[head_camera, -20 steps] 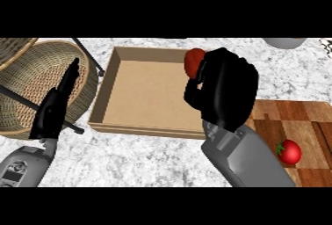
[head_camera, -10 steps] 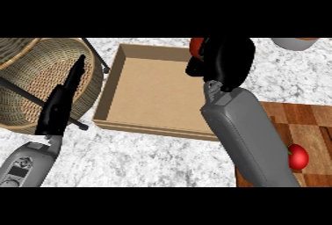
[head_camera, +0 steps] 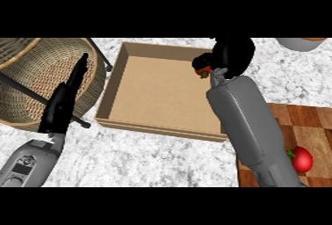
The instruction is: Pick the bell pepper from the cutting board and place it in the cardboard box
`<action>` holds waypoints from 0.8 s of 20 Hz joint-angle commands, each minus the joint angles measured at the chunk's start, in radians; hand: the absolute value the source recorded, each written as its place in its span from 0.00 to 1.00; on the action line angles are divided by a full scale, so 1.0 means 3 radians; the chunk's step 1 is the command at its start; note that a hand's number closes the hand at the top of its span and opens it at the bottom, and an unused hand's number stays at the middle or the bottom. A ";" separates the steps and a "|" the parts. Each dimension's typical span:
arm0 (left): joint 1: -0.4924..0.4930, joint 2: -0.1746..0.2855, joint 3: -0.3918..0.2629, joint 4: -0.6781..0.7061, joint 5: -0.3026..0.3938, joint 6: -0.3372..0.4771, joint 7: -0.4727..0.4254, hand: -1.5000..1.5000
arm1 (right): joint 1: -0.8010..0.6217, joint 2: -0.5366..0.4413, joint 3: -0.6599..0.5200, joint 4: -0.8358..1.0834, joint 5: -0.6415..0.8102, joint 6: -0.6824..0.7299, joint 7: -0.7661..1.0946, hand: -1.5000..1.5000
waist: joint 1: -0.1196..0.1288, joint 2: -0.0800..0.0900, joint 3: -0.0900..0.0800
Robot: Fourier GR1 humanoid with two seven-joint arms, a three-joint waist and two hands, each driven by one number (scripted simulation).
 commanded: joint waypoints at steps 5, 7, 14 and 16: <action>0.0338 0.0220 0.0246 0.0463 0.0009 0.0016 0.0010 0.50 | -0.0118 0.0017 -0.0183 0.0503 -0.0202 -0.0866 -0.0082 0.00 | 0.0050 0.0041 -0.0082; 0.0422 0.0217 0.0214 0.0451 -0.0011 0.0022 -0.0056 0.50 | -0.0228 0.0018 -0.0152 0.0571 -0.0129 -0.1013 -0.0129 0.00 | 0.0065 0.0026 -0.0086; 0.0476 0.0208 0.0262 0.0410 0.0001 0.0072 0.0046 0.50 | -0.0337 0.0018 -0.0184 0.0520 0.0025 -0.1816 -0.0210 0.00 | -0.0052 -0.0034 -0.0083; 0.0437 0.0279 0.0375 0.0492 0.0028 0.0046 -0.0041 0.50 | -0.0272 0.0018 -0.0178 0.0457 0.0023 -0.1998 -0.0221 0.00 | -0.0129 -0.0039 -0.0085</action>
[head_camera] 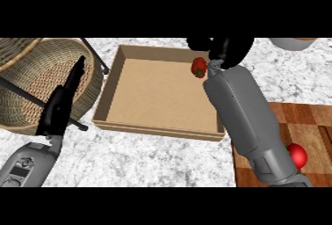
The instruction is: Pick the bell pepper from the cutting board and place it in the cardboard box
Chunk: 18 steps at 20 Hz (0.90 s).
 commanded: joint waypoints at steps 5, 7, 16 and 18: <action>0.0527 0.0274 0.0353 0.0399 0.0038 0.0078 0.0024 0.50 | 0.0255 0.0011 0.0186 -0.0304 -0.0086 -0.0788 0.0118 0.00 | -0.0126 -0.0025 -0.0081; 0.0613 0.0335 0.0408 0.0362 0.0116 0.0015 0.0035 0.50 | 0.0244 0.0011 0.0123 -0.0442 -0.0044 -0.0737 0.0164 0.00 | -0.0175 -0.0047 -0.0084; 0.0809 0.0370 0.0496 0.0246 0.0059 0.0149 0.0126 0.50 | 0.1182 0.0011 0.0465 -0.1466 0.0120 -0.0413 0.0329 0.00 | -0.0424 -0.0123 -0.0084; 0.0955 0.0410 0.0546 0.0260 0.0101 0.0126 0.0007 0.50 | 0.1393 0.0012 0.0470 -0.1660 0.0162 -0.0373 0.0280 0.00 | -0.0430 -0.0122 -0.0088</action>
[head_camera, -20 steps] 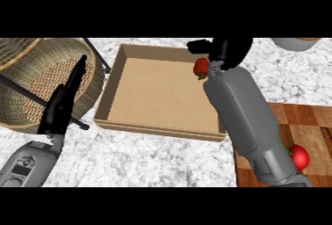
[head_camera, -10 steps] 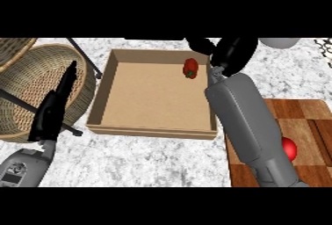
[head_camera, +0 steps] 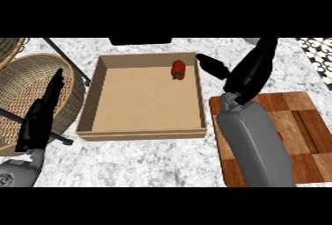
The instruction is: Pick the bell pepper from the cutting board and place it in the cardboard box
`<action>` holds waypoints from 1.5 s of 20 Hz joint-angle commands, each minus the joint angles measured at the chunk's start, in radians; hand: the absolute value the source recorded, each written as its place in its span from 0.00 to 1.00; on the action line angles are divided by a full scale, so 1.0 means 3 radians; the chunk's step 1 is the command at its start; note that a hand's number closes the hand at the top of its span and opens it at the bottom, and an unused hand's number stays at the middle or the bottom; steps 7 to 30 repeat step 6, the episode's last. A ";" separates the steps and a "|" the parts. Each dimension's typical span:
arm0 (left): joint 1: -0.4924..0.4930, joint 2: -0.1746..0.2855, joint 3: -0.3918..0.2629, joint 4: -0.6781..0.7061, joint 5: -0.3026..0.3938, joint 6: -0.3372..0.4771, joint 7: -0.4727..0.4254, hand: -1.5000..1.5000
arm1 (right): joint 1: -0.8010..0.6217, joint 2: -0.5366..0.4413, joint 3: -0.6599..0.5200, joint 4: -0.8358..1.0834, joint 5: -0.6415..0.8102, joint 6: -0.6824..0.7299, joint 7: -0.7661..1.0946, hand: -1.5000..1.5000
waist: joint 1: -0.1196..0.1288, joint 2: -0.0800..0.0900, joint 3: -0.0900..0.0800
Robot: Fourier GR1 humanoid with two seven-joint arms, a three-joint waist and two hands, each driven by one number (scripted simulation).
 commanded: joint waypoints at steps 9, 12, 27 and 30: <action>0.0470 0.0254 0.0343 0.0366 0.0007 0.0085 0.0094 0.50 | 0.1129 -0.0022 0.0487 -0.1093 -0.0034 0.0381 0.0088 0.00 | -0.0071 0.0036 -0.0088; 0.0470 0.0254 0.0343 0.0366 0.0007 0.0085 0.0094 0.50 | 0.1129 -0.0022 0.0487 -0.1093 -0.0034 0.0381 0.0088 0.00 | -0.0071 0.0036 -0.0088; 0.0470 0.0254 0.0343 0.0366 0.0007 0.0085 0.0094 0.50 | 0.1129 -0.0022 0.0487 -0.1093 -0.0034 0.0381 0.0088 0.00 | -0.0071 0.0036 -0.0088; 0.0470 0.0254 0.0343 0.0366 0.0007 0.0085 0.0094 0.50 | 0.1129 -0.0022 0.0487 -0.1093 -0.0034 0.0381 0.0088 0.00 | -0.0071 0.0036 -0.0088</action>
